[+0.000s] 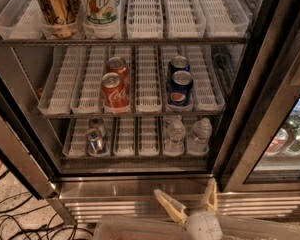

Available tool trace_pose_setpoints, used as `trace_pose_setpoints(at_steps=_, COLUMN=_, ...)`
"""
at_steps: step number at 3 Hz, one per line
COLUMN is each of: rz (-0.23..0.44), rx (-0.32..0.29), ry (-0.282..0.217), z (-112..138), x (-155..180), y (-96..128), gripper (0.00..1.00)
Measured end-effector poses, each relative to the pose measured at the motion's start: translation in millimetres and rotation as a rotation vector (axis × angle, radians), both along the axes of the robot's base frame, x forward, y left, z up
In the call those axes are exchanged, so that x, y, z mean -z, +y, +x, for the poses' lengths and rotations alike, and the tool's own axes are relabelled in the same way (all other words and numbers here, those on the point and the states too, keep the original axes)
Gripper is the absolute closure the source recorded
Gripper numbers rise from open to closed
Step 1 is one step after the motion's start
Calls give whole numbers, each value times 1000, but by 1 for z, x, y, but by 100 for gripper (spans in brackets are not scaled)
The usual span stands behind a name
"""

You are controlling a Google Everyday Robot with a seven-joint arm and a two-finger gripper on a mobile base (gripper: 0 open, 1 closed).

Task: Pick water bottle from bottom shelf of fridge

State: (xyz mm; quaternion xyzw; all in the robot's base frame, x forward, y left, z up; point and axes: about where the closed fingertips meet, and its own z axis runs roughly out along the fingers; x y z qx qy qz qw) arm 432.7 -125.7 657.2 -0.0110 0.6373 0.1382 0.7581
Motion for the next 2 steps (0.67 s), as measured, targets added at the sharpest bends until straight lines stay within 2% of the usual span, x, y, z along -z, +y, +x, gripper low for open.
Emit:
trace_pose_setpoints(at_steps=1, rz=-66, rx=17, ry=96, z=3, x=17, y=-14, gripper=0)
trace_pose_setpoints(at_steps=2, rz=-66, rx=17, ry=96, z=3, x=17, y=-14, gripper=0)
